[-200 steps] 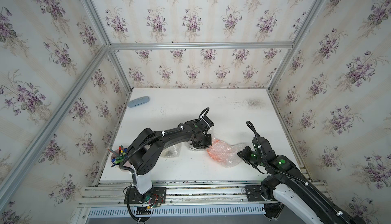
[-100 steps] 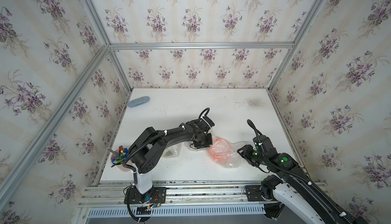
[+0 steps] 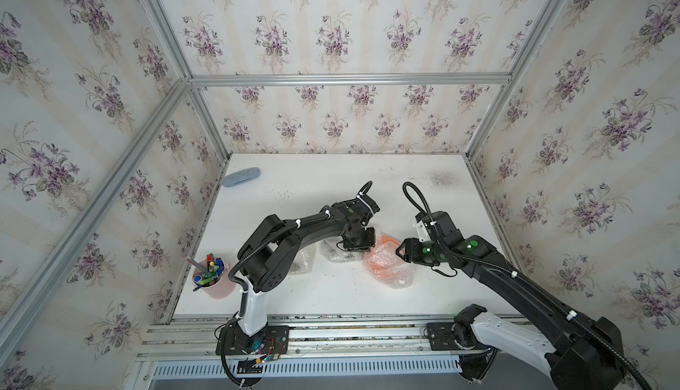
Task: Unpack dinner plates from bubble wrap
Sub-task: Unwrap the bubble wrap at the center of the board.
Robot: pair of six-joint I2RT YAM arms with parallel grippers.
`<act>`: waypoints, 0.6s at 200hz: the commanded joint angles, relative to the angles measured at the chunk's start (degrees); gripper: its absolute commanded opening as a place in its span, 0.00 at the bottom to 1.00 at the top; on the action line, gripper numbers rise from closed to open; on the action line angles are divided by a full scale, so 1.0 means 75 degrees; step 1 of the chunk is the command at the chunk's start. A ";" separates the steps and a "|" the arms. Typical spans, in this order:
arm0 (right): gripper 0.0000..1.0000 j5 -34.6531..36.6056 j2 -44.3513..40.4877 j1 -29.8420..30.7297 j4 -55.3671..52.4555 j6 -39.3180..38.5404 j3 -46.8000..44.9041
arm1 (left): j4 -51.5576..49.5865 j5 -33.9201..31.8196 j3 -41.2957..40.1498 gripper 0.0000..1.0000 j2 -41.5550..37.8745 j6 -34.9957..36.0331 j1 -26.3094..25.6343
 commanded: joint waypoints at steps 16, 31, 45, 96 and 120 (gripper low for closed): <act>0.55 0.1185 0.0225 0.0206 -0.0849 0.0263 0.0301 | -0.0815 0.0044 0.0333 0.18 0.0124 0.0594 0.0130; 0.55 0.1180 0.0076 0.0209 -0.1481 0.0807 0.0247 | -0.0850 0.0084 0.0459 0.19 0.0220 0.0650 0.0188; 0.55 0.1146 -0.0300 0.0217 -0.1956 0.1123 0.0222 | -0.0896 0.0190 0.0612 0.21 0.0336 0.0689 0.0218; 0.54 0.1323 -0.0701 0.0224 -0.2836 0.0937 0.1519 | -0.1074 0.0502 0.0945 0.60 0.0221 0.0694 0.0286; 0.54 0.1076 -0.0487 0.0229 -0.2786 0.0679 0.1956 | -0.1087 0.0561 0.0857 0.67 -0.0130 0.0652 0.0306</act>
